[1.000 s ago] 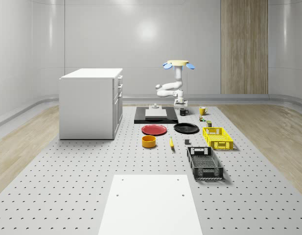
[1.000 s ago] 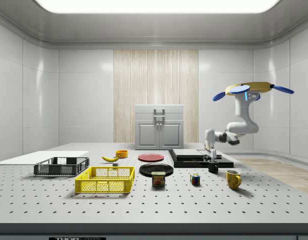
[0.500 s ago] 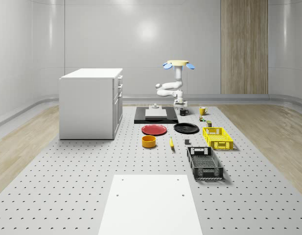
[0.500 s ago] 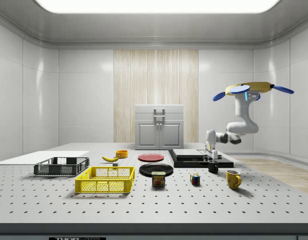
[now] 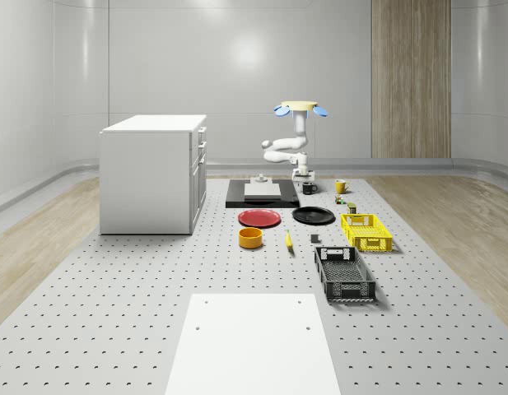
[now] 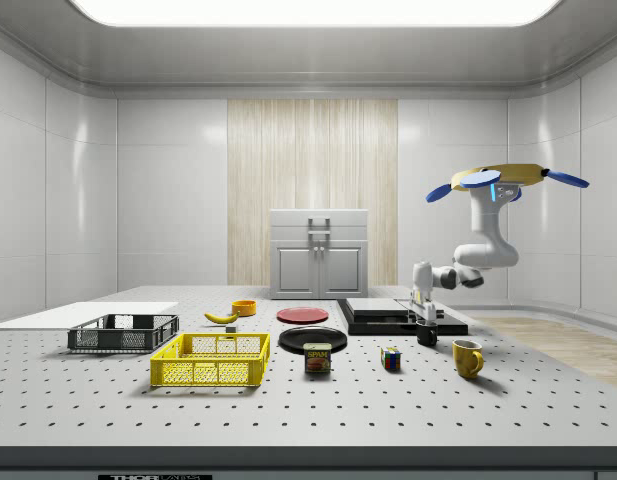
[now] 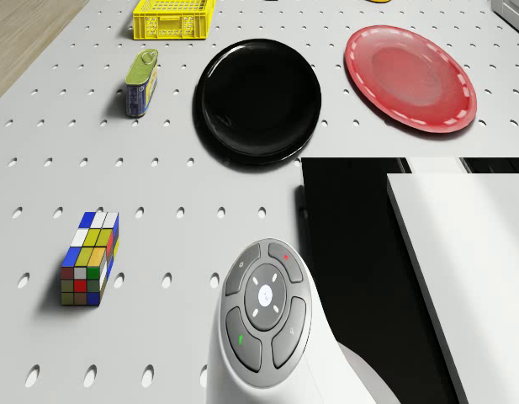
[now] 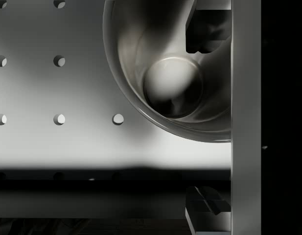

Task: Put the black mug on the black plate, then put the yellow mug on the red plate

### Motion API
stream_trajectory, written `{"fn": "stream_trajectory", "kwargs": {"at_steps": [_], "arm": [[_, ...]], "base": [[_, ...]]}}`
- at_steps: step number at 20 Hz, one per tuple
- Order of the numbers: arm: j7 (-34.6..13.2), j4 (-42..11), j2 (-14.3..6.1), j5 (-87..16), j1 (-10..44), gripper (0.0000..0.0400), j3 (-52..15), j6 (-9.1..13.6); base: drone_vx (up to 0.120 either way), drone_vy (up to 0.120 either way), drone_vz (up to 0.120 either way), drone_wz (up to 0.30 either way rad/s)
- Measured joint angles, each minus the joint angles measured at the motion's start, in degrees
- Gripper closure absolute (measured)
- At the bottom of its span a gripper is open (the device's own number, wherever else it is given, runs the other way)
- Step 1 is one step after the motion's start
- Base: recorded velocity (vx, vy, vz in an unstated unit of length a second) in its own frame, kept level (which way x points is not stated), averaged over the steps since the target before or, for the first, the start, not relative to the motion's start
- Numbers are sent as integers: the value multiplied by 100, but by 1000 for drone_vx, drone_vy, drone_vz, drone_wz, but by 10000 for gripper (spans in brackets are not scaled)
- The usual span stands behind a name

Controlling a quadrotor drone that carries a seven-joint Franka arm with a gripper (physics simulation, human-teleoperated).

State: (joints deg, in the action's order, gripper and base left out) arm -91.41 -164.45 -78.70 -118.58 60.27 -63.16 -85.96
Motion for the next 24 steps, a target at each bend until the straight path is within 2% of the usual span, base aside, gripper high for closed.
{"fn": "stream_trajectory", "kwargs": {"at_steps": [11,12,13,15,17,20,24], "arm": [[-4,77,-37,36,75,0,-33,-65],[-5,79,-43,39,79,23,-34,-71],[-7,80,-48,42,82,82,-36,-76],[-11,83,-58,47,88,164,-40,-86],[-15,85,-68,53,94,213,-43,-96],[-21,87,-83,61,103,254,-47,-110],[-29,89,-102,71,113,277,-53,-129]], "base": [[0,0,0,0],[0,0,0,0],[0,0,0,0],[0,0,0,0],[0,0,0,0],[0,0,0,0],[0,0,0,0]]}}
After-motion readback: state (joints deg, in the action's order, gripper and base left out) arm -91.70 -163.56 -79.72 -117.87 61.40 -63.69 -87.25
